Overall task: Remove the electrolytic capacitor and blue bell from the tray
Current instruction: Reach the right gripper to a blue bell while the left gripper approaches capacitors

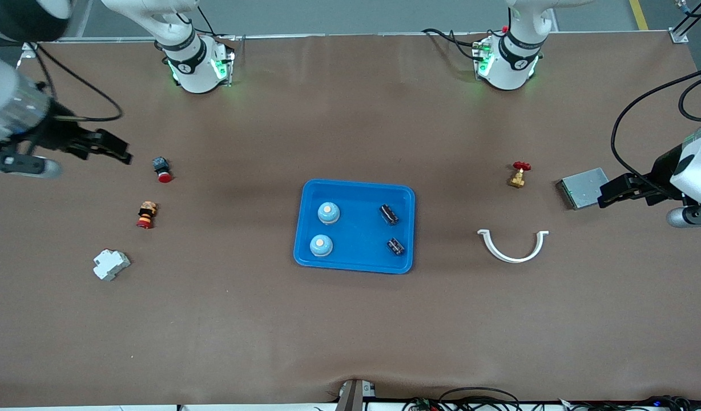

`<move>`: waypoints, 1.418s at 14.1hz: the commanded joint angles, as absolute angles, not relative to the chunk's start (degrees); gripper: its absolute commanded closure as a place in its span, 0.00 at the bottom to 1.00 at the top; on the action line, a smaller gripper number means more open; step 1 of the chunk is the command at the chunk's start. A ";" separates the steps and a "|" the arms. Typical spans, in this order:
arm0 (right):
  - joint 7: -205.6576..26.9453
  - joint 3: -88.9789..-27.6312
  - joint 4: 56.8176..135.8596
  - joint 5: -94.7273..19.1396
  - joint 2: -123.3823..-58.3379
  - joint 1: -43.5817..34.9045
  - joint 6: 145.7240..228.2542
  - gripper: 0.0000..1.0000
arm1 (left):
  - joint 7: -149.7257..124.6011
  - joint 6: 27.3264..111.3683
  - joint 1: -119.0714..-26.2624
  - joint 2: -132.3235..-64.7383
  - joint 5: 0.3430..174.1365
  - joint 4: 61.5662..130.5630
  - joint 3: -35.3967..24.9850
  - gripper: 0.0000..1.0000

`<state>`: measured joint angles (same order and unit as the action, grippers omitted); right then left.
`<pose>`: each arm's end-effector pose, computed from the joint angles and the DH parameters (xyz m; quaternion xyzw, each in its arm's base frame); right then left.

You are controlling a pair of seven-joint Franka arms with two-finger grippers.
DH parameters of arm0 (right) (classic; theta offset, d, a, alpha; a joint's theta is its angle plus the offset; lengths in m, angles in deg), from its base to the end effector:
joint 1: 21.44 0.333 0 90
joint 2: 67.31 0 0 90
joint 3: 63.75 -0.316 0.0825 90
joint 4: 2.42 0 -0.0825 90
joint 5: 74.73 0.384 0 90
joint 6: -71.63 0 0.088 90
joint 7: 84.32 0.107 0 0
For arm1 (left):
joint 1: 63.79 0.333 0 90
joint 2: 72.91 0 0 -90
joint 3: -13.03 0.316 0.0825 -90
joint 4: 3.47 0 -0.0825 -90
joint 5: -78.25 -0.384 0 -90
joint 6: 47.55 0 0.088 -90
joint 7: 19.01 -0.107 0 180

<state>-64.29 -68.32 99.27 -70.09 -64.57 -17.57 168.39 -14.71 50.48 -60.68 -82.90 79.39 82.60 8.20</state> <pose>0.5362 0.0883 0.5643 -0.9934 0.1065 0.0280 0.0323 0.6179 -0.0162 0.5679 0.9994 0.0245 0.0166 0.0181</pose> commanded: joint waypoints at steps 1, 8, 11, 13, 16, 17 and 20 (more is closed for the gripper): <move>-54.65 -68.15 107.50 -69.89 -62.74 -12.14 177.06 0.00 | -15.41 49.65 -60.10 -81.96 78.16 82.13 8.37 0.00; -28.37 -68.15 112.37 -69.72 -73.26 -0.10 196.50 0.00 | -11.21 50.18 -60.54 -83.98 78.60 82.31 7.93 0.00; -20.98 -68.15 111.93 -69.80 -80.12 3.77 205.11 0.00 | 0.64 50.18 -60.63 -87.49 78.95 82.22 7.85 0.00; -18.76 -67.97 109.31 -70.16 -85.21 6.06 206.72 0.00 | 6.01 50.27 -63.07 -89.42 78.16 82.31 7.58 0.00; -13.60 -67.62 103.59 -71.12 -92.68 9.13 206.89 0.00 | 14.18 51.84 -66.16 -93.20 76.32 82.31 7.58 0.00; -10.09 -67.27 101.84 -73.13 -94.88 10.63 206.90 0.00 | 16.38 52.81 -67.56 -94.43 75.53 82.31 7.58 0.00; -1.90 -67.45 96.91 -79.03 -100.16 11.78 207.16 0.00 | 21.31 53.43 -69.68 -97.77 75.26 82.13 7.67 0.00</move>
<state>-6.44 -68.22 101.87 -76.30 -96.02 10.36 207.79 18.49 52.81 -69.12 -96.00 76.59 82.94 7.60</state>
